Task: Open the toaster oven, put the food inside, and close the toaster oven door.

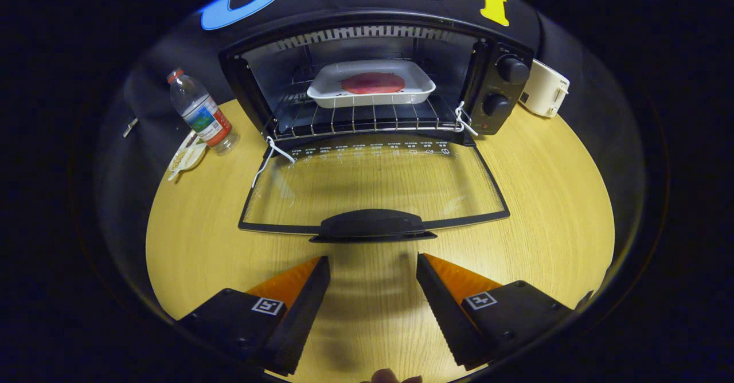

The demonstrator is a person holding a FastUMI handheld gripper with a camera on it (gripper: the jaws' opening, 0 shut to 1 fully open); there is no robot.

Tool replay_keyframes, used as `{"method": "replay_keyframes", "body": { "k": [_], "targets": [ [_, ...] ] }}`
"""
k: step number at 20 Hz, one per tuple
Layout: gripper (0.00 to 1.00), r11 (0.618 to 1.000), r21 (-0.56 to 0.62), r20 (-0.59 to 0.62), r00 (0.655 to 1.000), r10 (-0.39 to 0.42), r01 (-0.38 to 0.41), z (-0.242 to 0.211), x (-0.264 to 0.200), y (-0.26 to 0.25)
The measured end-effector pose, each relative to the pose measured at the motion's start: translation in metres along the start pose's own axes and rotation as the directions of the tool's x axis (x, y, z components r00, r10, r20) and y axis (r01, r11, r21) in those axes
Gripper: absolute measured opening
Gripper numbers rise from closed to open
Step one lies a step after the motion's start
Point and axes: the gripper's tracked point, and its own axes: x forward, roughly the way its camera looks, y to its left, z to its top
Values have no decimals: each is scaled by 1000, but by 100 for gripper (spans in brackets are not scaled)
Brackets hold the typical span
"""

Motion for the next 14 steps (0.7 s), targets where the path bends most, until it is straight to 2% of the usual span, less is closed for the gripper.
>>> {"method": "replay_keyframes", "body": {
  "k": [6, 10, 14],
  "targets": [
    [98, 1000, 17, -32, 999, -8, 9, 4, 14, -4],
    [98, 1000, 11, 23, 1000, 0, 0, 13, -7, -3],
    [98, 998, 38, 66, 997, 40, -43, 25, -35, 1]
  ]
}}
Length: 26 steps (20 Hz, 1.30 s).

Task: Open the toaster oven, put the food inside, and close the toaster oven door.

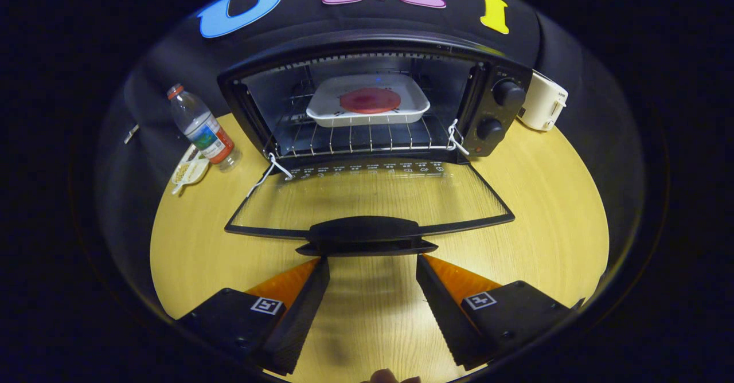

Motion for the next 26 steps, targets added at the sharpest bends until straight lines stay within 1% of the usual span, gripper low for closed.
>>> {"method": "replay_keyframes", "body": {
  "k": [3, 5, 9, 12, 14, 15, 17, 18, 21, 23, 26],
  "targets": [
    [99, 999, 37, 36, 999, 32, -34, 21, -19, 1],
    [99, 998, 38, 72, 996, 44, -47, 38, -30, 3],
    [99, 998, -38, 163, 985, 52, -46, 76, -57, 4],
    [99, 996, -71, 240, 968, 72, -56, 107, -80, 6],
    [98, 995, -84, 251, 965, 73, -54, 112, -73, 3],
    [98, 994, -92, 232, 970, 73, -52, 108, -67, 4],
    [99, 994, -108, 229, 972, 50, -26, 106, -59, -5],
    [99, 994, -104, 251, 967, 47, -21, 112, -62, -6],
    [99, 996, -81, 350, 935, 64, -38, 138, -84, -3],
    [99, 997, -49, 401, 913, 74, -59, 153, -108, -6],
    [98, 997, -4, 489, 869, 71, -79, 184, -151, -21]
  ]
}}
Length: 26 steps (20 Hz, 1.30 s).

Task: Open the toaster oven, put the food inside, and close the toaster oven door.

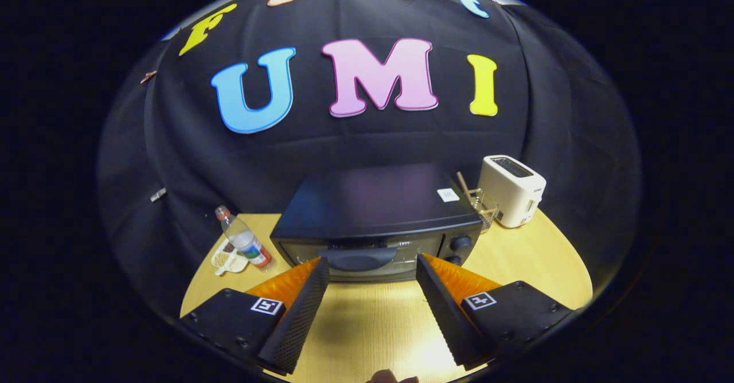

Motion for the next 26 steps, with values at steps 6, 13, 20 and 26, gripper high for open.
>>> {"method": "replay_keyframes", "body": {
  "k": [6, 13, 20, 26],
  "targets": [
    [98, 999, -30, 202, 979, -9, 15, 100, -68, -33],
    [98, 998, -68, 345, 938, 29, -6, 162, -159, -47],
    [98, 997, -77, 391, 920, 12, 20, 165, -207, -57],
    [98, 996, -46, 394, 918, -53, 77, 158, -225, -82]
  ]
}}
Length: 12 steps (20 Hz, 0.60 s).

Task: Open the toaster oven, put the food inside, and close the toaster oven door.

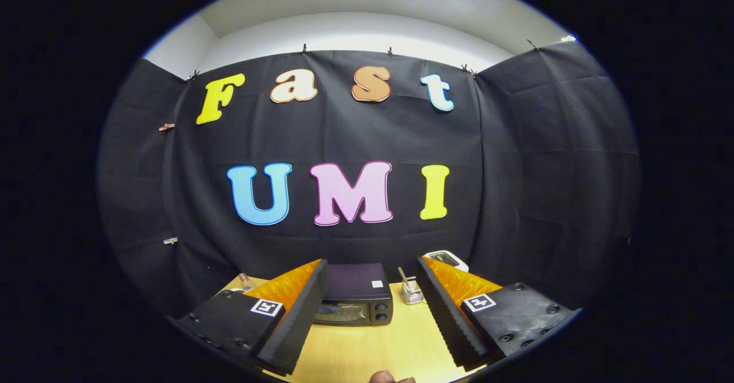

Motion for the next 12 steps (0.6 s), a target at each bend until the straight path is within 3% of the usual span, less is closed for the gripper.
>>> {"method": "replay_keyframes", "body": {
  "k": [12],
  "targets": [
    [98, 998, -13, -6, 998, -63, 63, 1, 7, -24]
  ]
}}
